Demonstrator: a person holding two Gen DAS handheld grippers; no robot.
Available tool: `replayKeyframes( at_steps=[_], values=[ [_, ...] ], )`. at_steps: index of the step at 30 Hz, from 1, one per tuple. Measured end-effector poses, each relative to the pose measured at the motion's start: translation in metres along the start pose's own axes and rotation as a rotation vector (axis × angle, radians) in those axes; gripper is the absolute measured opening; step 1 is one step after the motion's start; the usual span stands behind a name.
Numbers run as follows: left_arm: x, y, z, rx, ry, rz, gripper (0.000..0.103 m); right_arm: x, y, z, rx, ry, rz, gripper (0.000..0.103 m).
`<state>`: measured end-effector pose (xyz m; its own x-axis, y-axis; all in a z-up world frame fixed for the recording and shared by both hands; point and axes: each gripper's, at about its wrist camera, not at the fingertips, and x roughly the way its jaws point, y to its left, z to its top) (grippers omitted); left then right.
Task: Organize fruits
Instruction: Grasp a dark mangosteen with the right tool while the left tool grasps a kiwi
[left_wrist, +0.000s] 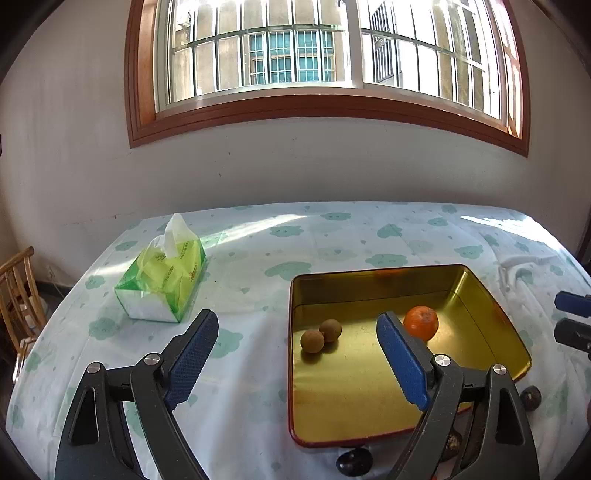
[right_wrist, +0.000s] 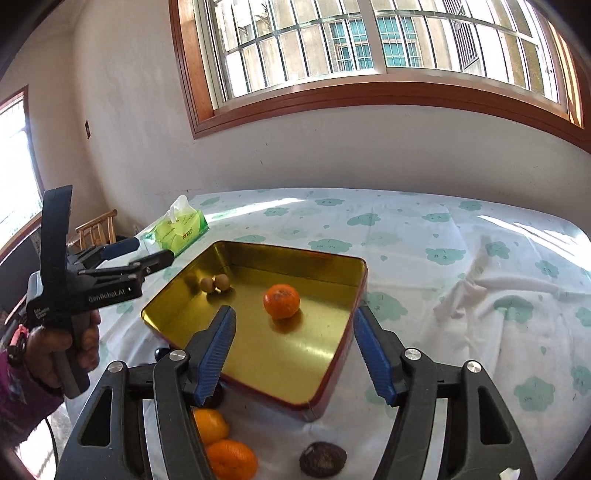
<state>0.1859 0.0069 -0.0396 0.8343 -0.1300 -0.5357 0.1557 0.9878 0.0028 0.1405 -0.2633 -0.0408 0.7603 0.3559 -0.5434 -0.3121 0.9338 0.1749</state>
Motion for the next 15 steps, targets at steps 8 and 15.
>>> replayKeyframes(
  at_steps=[8, 15],
  values=[
    [-0.050, 0.027, -0.071, -0.096, 0.047, -0.068, 0.088, -0.040, -0.005, -0.083, -0.068, 0.125, -0.066, 0.063],
    [-0.078, 0.028, -0.122, -0.064, 0.132, -0.181, 0.088, -0.021, -0.019, -0.086, -0.004, 0.153, -0.095, 0.057]
  ],
)
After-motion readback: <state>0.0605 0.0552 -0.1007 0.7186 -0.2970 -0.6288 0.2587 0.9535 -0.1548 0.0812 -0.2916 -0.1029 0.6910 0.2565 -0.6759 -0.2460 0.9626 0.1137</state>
